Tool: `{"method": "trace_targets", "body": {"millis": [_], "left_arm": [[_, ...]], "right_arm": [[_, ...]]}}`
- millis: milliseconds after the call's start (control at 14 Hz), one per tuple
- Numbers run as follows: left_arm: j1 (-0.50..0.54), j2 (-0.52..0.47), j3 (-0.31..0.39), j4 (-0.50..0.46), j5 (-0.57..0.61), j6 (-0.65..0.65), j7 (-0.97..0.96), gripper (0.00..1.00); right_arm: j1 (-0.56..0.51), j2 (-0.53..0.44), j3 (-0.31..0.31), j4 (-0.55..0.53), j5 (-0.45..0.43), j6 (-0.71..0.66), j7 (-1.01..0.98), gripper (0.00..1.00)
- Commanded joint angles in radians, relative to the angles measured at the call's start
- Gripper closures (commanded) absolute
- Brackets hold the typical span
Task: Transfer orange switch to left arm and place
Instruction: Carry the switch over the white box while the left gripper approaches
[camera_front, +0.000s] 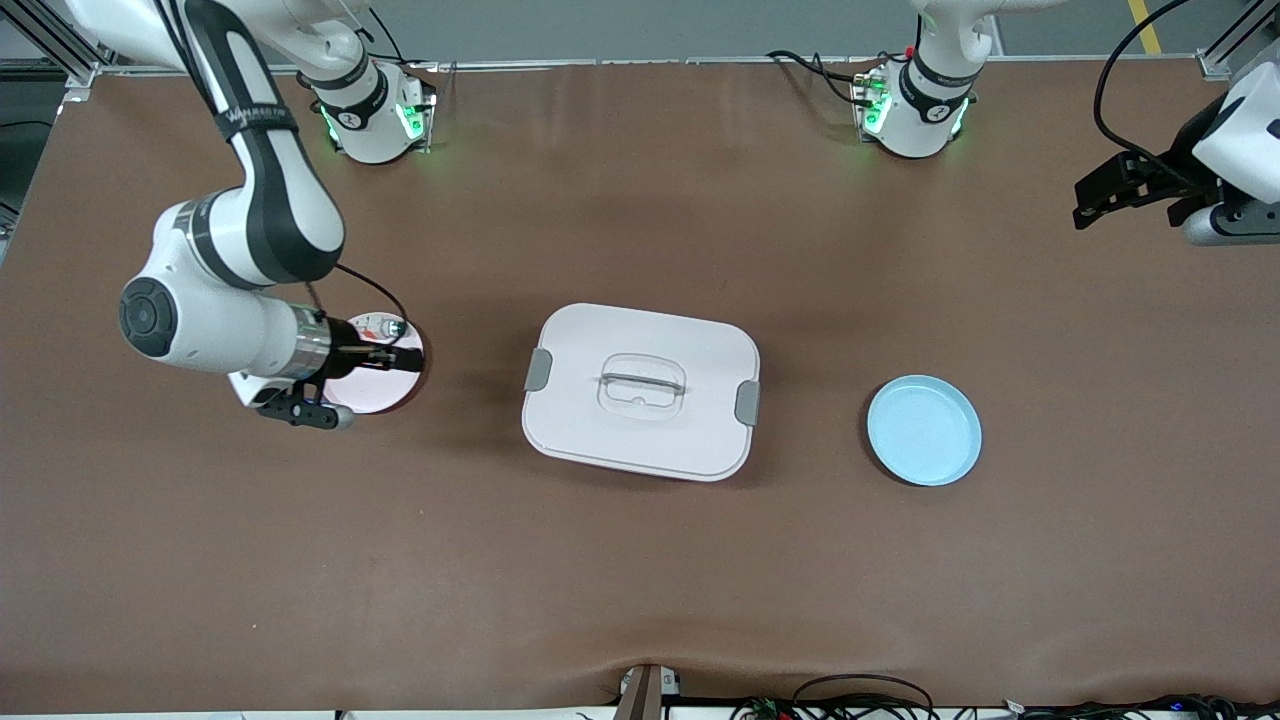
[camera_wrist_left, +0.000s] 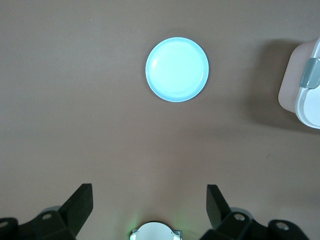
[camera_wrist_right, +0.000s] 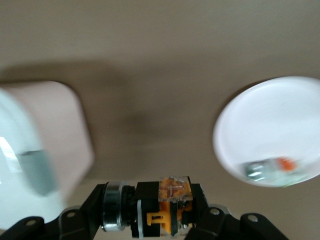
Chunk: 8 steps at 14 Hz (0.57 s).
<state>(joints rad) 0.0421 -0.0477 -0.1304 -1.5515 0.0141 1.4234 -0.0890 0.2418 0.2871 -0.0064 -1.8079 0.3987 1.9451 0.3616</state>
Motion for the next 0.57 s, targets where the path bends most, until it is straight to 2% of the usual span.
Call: {"method": "trace_targets", "body": {"millis": [0,498], "left_arm": [[0.004,-0.011,0.0,-0.004,-0.014,0.006,-0.005,0.0],[0.005,-0.012,0.0,-0.002,-0.014,0.006,-0.005,0.0]], "right_arm": [[0.079,0.056,-0.007,0.132,0.068,-0.021,0.253,1.0],[0.263,0.199,-0.006,0.407,0.074,-0.017,0.802,1.0]]}}
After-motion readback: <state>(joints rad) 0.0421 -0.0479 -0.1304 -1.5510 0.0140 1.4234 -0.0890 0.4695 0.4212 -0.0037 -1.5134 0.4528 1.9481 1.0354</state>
